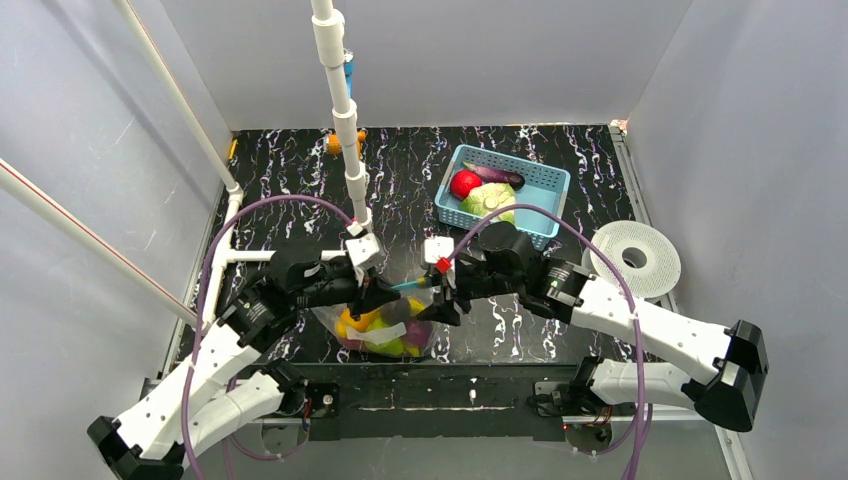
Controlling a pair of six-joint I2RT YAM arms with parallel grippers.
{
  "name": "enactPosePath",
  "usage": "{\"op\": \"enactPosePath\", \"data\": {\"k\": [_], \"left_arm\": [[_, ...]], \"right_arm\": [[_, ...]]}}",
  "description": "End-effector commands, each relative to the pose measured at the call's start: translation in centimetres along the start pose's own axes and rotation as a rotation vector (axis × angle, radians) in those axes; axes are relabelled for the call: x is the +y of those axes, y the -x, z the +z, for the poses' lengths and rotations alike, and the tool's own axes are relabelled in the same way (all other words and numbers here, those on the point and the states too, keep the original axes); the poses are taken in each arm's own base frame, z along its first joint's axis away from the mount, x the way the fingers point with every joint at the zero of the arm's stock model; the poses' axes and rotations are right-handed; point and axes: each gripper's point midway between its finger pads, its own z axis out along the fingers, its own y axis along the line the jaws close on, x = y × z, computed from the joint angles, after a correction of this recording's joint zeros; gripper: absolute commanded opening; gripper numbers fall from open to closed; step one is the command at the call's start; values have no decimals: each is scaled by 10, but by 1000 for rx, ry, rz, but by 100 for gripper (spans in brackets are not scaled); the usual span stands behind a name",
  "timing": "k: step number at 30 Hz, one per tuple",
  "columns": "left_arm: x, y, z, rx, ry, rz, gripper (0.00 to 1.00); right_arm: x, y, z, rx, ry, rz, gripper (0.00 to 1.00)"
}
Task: Place the food in the zip-top bag and seal the zipper
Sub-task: Zip the zipper food storage bag at the center of the board.
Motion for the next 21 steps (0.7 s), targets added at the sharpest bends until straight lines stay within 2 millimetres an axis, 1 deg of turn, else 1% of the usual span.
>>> {"op": "enactPosePath", "data": {"k": [1, 4, 5, 11, 15, 18, 21], "left_arm": [[-2, 5, -11, -80, 60, -105, 0], [-5, 4, -13, -98, 55, -128, 0], [-6, 4, -13, -101, 55, -140, 0], [-9, 5, -14, -115, 44, -162, 0], [-10, 7, -13, -116, 39, -177, 0], [-10, 11, -13, -129, 37, -188, 0], [-12, 13, -13, -141, 30, -192, 0]], "right_arm": [[-9, 21, -14, -137, -63, 124, 71], [-7, 21, -18, -163, -28, 243, 73], [-8, 26, -19, -187, -13, 257, 72], [-5, 39, -14, -242, 65, 318, 62], [-3, 46, -10, -271, 116, 334, 52], [-1, 43, -7, -257, 152, 358, 42], [0, 40, -5, -246, 179, 376, 36]]}}
